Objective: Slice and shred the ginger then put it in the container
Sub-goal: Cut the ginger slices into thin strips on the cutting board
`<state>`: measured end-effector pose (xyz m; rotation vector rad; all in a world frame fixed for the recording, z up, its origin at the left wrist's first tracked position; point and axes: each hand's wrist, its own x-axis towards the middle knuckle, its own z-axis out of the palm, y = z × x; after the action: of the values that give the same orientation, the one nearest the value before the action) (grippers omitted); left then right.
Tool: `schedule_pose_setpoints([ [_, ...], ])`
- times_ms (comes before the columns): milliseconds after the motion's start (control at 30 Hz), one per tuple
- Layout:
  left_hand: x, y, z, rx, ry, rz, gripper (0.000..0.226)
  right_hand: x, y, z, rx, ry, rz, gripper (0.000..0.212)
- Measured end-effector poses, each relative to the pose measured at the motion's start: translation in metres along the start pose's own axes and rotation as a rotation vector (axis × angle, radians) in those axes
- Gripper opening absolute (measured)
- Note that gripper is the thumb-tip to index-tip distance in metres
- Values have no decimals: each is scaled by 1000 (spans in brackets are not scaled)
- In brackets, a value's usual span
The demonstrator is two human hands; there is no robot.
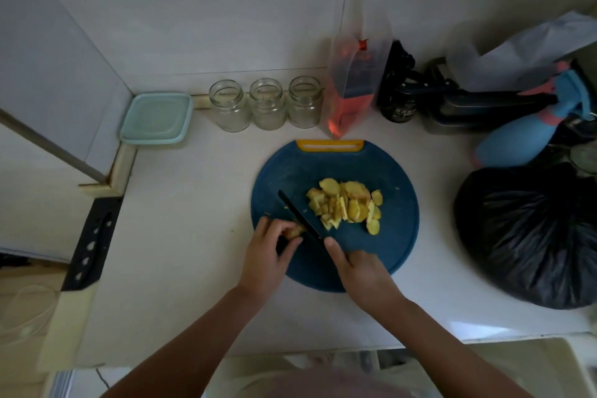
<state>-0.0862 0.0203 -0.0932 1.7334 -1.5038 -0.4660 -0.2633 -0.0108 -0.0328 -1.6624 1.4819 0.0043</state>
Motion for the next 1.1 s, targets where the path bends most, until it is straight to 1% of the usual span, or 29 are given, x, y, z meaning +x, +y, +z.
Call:
schedule_pose_setpoints([
  [100, 1, -2, 1, 2, -13, 15, 18, -1, 0, -1, -102, -19, -78, 50],
  [133, 1, -2, 1, 0, -12, 17, 18, -1, 1, -1, -149, -13, -115, 46],
  [233, 1, -1, 1, -12, -1, 9, 17, -8, 0, 1, -248, 71, -113, 59],
  [333, 1, -2, -1, -25, 12, -12, 21, -16, -2, 4, -336, 133, -113, 61],
  [433, 0, -4, -1, -30, 9, -16, 26, -20, -2, 5, -373, 138, -140, 58],
  [533, 0, -2, -1, -38, 8, -9, 33, -20, -4, 5, -384, 125, -139, 60],
  [733, 1, 2, -1, -61, 8, 34, 31, -19, -1, 7, -375, 133, -119, 60],
  [833, 2, 3, -1, -59, 2, 64, 24, -16, 2, 10, -309, 129, -101, 62],
  [900, 3, 2, 0, -44, -1, 73, 15, -15, 5, 11, -189, 91, -61, 64],
  [967, 4, 0, 1, -22, -1, 73, 15, -11, 7, 10, -51, 63, -45, 64],
  [1033, 5, -3, 1, 4, -2, 66, 15, -10, 6, 7, 59, 31, -53, 60],
  [1100, 7, -5, 1, 22, -11, 70, 14, -8, 4, 3, 100, -5, -73, 54],
])
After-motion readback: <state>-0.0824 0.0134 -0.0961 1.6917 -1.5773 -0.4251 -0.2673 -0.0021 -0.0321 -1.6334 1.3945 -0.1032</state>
